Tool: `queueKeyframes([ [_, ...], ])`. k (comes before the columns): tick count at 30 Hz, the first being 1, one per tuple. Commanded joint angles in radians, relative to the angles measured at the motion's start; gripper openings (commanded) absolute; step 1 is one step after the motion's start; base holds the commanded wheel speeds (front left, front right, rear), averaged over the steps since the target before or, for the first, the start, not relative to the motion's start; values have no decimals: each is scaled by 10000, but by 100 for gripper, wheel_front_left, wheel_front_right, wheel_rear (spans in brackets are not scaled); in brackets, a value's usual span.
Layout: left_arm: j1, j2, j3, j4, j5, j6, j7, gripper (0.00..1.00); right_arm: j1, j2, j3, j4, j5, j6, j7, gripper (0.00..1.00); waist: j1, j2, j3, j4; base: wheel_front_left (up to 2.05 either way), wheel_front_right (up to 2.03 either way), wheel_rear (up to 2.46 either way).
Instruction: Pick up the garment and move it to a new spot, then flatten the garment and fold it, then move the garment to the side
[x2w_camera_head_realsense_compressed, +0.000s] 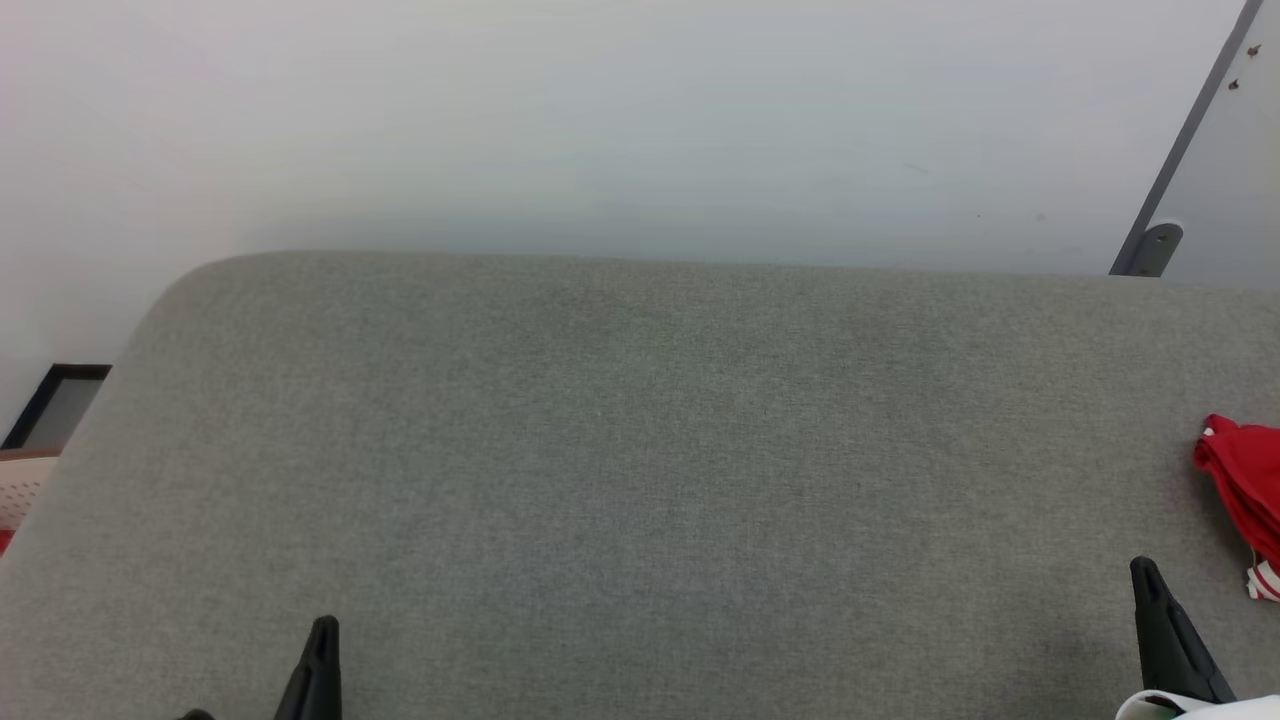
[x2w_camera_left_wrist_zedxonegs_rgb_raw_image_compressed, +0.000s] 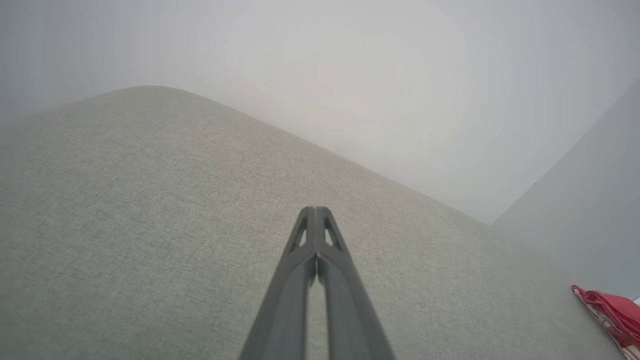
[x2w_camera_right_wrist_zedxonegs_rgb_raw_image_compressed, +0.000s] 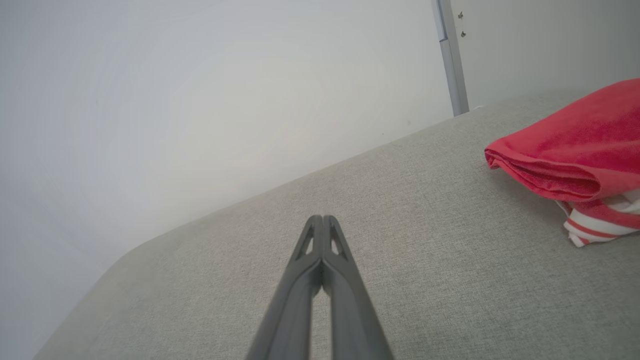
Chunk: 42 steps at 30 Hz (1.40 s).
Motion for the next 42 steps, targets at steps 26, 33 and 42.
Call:
queueKeyframes([
  [26,-1213,-145,105,575,-3965,-21,955,0,-945,296,-182,577,3640,-4,753,0,0,0,85,-185,0,0,0],
  [33,-1424,-198,136,715,-4781,-25,1182,0,-1098,370,-212,732,4409,-5,918,0,0,0,108,-234,0,0,0],
  [42,-1675,-266,176,892,-5748,-29,1451,0,-1275,449,-245,908,5287,-6,1108,0,0,0,136,-296,0,0,0],
])
